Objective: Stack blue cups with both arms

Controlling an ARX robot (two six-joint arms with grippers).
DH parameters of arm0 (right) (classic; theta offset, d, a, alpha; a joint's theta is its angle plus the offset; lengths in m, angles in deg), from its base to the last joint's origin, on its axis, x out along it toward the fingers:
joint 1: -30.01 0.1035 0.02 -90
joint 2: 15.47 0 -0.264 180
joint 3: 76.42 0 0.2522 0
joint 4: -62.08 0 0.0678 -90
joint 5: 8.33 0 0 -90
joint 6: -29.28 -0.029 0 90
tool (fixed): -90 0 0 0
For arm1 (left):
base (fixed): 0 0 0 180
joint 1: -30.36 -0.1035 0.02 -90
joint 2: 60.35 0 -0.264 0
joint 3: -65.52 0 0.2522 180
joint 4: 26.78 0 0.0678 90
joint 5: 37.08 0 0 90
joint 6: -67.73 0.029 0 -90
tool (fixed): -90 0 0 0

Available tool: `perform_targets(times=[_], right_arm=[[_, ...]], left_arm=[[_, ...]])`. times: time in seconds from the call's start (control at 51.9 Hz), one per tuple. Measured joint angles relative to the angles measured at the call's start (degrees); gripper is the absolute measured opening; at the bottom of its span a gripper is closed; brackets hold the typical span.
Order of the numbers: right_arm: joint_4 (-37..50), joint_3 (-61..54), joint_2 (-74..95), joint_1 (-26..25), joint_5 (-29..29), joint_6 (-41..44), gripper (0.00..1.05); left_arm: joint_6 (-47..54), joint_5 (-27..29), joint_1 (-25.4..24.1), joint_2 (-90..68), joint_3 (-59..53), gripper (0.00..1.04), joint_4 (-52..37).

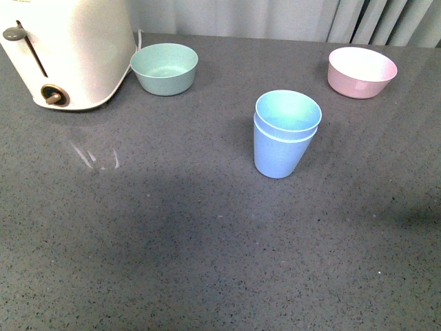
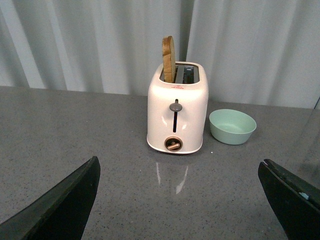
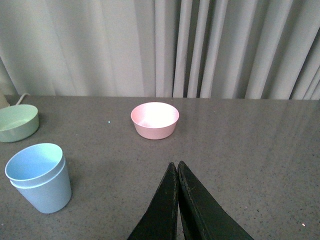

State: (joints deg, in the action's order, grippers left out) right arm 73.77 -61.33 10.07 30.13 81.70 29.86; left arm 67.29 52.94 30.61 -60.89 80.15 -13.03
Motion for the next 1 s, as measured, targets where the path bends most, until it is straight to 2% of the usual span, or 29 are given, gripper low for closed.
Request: perform_targets(times=[0.193, 0.733, 0.829, 1.003], right_arm=[[-5.9, 0.0, -6.1, 0.0, 0.0, 0.0, 0.02], [-15.3, 0.0, -15.4, 0.0, 0.0, 0.0, 0.02], [-24.5, 0.0, -22.8, 0.0, -0.1, 0.0, 0.02], [-25.3, 0.0, -25.1, 0.0, 0.0, 0.0, 0.02]], left_arm=[[0.0, 0.0, 0.0, 0.0, 0.0, 0.96, 0.0], [0.0, 0.0, 0.0, 0.0, 0.0, 0.96, 0.0], [0.0, 0.0, 0.0, 0.0, 0.0, 0.96, 0.0], [0.0, 0.0, 0.0, 0.0, 0.0, 0.96, 0.0]])
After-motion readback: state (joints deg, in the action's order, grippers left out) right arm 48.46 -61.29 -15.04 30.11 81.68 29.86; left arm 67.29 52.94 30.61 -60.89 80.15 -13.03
